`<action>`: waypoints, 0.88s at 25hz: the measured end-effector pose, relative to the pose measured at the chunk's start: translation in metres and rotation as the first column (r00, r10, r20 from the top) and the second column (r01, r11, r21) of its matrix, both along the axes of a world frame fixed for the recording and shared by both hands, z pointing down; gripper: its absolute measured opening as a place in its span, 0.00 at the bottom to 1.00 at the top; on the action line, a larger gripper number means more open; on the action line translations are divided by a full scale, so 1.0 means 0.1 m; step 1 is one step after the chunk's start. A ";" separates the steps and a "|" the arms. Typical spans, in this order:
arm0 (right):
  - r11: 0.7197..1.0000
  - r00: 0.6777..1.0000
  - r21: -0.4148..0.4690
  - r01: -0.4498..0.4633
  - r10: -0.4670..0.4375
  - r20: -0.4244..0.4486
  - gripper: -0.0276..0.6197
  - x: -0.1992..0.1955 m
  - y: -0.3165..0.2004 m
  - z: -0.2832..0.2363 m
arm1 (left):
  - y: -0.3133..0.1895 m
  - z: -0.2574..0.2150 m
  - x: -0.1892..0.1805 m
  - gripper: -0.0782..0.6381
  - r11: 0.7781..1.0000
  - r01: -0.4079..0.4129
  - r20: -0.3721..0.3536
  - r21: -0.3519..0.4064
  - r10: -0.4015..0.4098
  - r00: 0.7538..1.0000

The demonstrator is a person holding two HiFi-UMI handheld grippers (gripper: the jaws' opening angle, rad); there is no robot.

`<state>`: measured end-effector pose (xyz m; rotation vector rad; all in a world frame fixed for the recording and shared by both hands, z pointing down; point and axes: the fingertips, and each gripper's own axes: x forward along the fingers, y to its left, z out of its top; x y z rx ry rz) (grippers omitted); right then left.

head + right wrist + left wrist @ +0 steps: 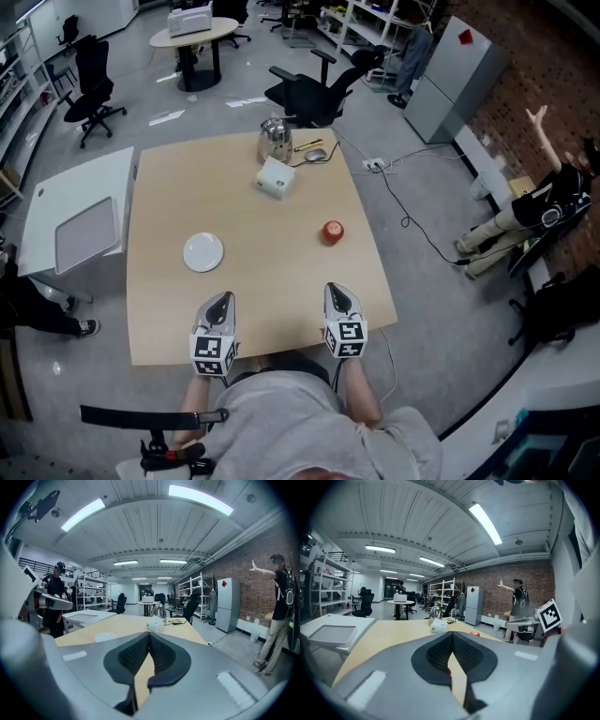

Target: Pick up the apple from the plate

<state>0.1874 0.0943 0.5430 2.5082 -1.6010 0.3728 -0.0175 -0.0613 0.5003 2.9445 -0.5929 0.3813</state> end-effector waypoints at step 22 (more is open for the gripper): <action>1.000 1.000 0.028 0.014 -0.014 0.001 0.05 -0.30 0.05 -0.11 | 0.01 -0.14 -0.28 0.14 0.999 0.026 -0.029 0.030 -0.026 0.999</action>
